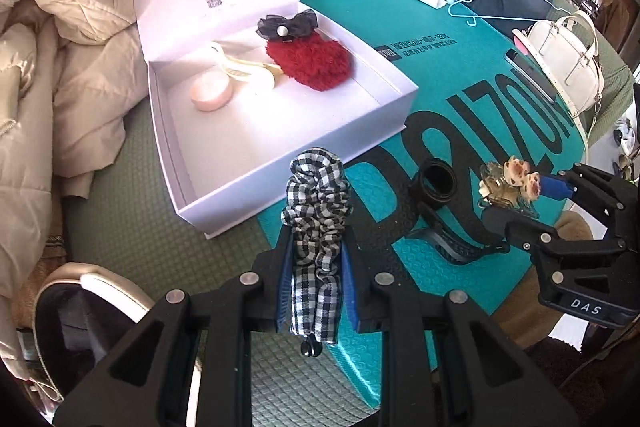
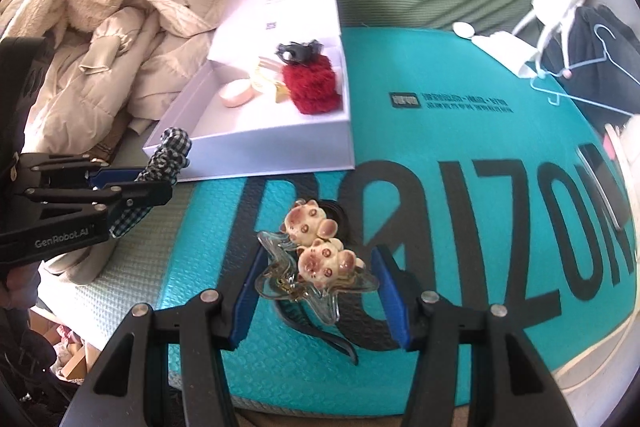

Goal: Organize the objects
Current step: 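Carry the scrunchie and bear-head clip into the white box with both grippers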

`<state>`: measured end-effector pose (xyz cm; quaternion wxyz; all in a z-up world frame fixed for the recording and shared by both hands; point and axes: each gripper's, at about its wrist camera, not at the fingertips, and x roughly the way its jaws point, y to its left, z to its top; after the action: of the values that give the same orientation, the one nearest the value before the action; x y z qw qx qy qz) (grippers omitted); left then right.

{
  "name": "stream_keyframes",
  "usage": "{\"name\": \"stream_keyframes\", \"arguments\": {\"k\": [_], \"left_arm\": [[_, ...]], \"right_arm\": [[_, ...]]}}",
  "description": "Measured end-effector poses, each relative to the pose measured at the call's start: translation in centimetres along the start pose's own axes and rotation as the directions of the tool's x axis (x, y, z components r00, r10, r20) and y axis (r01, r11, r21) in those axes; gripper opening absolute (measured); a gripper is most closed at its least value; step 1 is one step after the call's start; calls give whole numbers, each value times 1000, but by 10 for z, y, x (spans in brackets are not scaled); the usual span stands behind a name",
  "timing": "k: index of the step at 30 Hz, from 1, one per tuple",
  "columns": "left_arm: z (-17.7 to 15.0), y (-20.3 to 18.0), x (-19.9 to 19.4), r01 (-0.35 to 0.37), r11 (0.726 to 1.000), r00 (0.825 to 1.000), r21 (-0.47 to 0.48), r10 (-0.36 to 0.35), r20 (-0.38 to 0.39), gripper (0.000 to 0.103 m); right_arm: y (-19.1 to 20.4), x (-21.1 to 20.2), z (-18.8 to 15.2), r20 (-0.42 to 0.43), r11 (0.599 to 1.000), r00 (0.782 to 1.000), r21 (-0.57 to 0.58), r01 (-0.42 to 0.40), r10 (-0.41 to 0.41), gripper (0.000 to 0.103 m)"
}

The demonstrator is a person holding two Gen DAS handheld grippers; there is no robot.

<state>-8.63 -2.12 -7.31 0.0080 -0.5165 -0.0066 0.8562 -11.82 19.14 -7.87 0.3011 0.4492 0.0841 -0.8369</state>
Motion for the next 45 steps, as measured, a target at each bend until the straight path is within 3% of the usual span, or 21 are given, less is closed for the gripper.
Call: {"name": "stream_keyframes", "arguments": {"k": [14,24,45], "left_arm": [[42,-7,-14,-3,998,997,69,-2,76,20],[80,11,-17,-25,995,995,93,15,103,20],[120,56,41,-12,995,998,95,6,63,20]], "right_arm": [[12,-14,33,29,998,1000,-62,-6,8,54],[14,-9,68,54,998,998,-58,-22,25,54],[21,40,128,70,997,996,-52,-55,58,54]]}}
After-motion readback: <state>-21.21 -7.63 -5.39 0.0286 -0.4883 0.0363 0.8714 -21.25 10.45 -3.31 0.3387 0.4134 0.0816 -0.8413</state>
